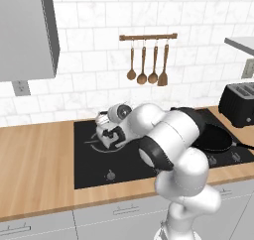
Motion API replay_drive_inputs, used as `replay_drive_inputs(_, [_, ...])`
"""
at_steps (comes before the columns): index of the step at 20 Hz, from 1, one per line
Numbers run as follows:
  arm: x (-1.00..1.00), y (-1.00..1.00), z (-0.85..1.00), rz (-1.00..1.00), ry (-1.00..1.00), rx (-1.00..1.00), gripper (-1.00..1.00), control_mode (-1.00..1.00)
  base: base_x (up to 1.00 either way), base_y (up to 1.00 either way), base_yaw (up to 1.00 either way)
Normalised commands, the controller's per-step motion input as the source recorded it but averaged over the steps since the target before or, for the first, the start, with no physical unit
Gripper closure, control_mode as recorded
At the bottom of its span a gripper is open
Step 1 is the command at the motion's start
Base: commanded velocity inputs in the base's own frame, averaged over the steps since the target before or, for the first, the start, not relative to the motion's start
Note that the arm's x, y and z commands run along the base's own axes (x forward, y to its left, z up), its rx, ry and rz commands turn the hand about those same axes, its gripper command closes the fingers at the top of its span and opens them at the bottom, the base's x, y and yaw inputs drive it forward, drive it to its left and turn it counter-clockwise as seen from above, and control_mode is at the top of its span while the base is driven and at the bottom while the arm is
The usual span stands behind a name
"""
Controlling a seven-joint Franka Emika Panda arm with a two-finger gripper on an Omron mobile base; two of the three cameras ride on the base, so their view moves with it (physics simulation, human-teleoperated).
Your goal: Pick the kettle from the counter and place it on a stove burner. Then turn the burner on.
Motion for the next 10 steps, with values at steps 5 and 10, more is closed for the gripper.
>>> replay_drive_inputs(5, [-0.11, 0.08, 0.00, -0.06, 0.00, 0.00, -1.00, -1.00, 0.00, 0.00, 0.00])
replay_drive_inputs(10, [-0.08, 0.01, 0.21, -0.06, 0.00, 0.00, -1.00, -1.00, 0.00, 0.00, 0.00])
